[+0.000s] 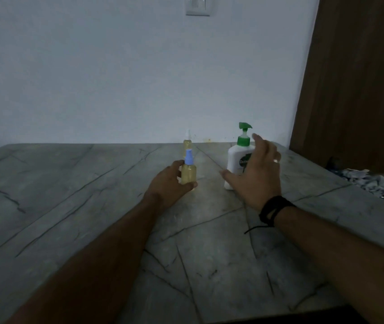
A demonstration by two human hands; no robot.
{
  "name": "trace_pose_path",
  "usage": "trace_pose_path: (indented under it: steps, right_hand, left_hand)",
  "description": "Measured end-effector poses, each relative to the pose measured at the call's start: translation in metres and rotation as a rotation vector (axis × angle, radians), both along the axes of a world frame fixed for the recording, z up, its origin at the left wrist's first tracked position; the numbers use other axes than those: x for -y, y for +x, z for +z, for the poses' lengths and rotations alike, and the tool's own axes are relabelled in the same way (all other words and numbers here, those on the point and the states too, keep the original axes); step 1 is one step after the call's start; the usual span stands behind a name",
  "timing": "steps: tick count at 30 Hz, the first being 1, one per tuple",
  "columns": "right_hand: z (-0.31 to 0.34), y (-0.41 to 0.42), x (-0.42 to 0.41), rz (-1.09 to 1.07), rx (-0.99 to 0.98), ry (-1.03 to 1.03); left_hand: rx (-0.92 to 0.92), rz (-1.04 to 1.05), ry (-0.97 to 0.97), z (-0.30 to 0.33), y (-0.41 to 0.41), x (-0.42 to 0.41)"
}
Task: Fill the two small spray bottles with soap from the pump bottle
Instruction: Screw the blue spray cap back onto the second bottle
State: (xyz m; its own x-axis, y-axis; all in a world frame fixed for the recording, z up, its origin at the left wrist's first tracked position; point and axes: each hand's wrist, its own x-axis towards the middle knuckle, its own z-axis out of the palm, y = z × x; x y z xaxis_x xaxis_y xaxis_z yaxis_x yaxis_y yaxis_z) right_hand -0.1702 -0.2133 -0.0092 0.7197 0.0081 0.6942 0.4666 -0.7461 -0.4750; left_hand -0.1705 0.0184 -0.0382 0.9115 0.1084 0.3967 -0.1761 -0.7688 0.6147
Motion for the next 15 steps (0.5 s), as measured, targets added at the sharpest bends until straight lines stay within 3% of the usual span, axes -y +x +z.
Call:
trace_pose_path:
  steps: [7,15]
  right_hand:
    - [-0.024,0.035,0.011,0.006,-0.447,0.075]
    - [-0.029,0.045,0.002,-0.028,-0.453,0.018]
  left_hand:
    - [-0.062,0.037,0.106,-0.001,0.000,-0.003]
    - [-0.105,0.133,0.163,-0.002,0.003,-0.003]
